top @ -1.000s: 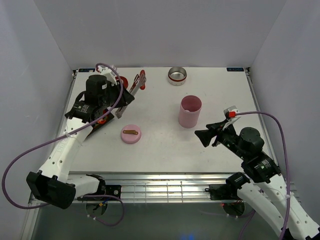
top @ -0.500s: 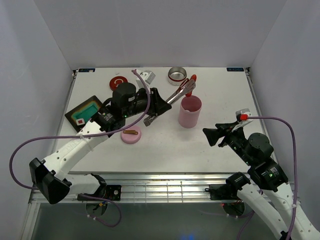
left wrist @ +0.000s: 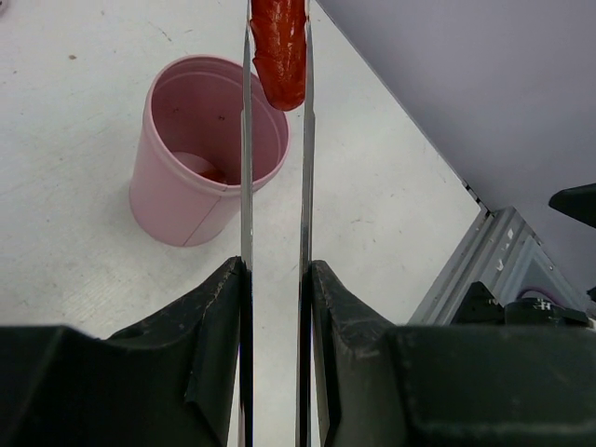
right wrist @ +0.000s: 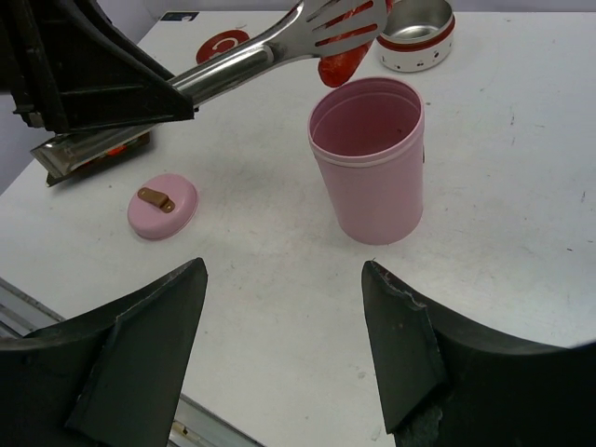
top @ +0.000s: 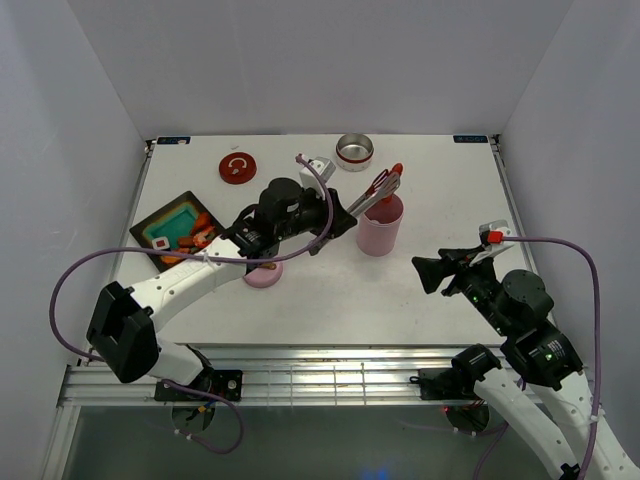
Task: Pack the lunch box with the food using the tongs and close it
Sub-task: Place the fake food in the packing box.
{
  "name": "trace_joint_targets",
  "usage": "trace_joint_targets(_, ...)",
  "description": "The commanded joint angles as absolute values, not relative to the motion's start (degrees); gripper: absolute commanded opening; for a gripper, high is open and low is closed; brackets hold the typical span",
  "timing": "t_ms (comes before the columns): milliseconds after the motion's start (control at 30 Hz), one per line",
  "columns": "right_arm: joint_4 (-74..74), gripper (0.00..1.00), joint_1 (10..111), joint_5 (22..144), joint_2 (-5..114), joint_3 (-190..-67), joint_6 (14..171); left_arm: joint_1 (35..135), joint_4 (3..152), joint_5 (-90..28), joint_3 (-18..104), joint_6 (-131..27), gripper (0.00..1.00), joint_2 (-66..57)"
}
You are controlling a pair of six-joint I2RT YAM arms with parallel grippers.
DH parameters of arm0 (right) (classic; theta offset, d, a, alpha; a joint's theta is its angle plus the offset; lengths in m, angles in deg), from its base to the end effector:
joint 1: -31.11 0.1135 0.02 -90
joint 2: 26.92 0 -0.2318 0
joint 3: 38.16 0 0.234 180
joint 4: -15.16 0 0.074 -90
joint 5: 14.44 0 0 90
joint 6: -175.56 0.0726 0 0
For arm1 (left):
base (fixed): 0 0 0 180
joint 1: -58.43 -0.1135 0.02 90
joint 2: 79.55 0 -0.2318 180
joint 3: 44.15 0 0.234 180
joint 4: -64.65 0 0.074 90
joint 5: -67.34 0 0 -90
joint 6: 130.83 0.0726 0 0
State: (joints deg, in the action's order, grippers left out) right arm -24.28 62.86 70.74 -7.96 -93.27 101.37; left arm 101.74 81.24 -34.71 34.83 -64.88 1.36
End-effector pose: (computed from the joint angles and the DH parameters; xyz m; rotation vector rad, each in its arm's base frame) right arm 0.1187 0.0663 0.3185 -0.1645 1.6501 0.5670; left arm 0.2477 -0.2544 0.2885 0.4864 1.9546 -0.9779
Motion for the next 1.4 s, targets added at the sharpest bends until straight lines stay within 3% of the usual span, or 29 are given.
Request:
trace_joint_targets(0,-24.3,0.73,63.2,69.2,-8.3,-95.7,100.1,102.1,72.8,-33.6,34.0,-62.2,0.0,1.7)
trace_joint_targets(433,-24.0,0.74,63.2,69.5,-7.1,-96.6,99.3,104.0,71.2,-29.2,30.6,-57.8,0.03,6.9)
trace_joint_targets(933,-22.8,0.74,63.2,70.5,-6.0,-95.6,99.2,106.6,71.6,-24.2,27.8,-57.2,0.45,3.9)
trace_joint_targets(1133,-22.0,0.74,63.2,70.9,-5.3,-94.7,99.1,106.7,72.8,-21.2,27.6,-56.9,0.54,0.3)
trace_joint_targets(1367,-20.7,0.74,63.2,71.3,-5.9,-93.3,99.2,106.8,77.6,-19.1,30.4,-56.1,0.57,-1.5)
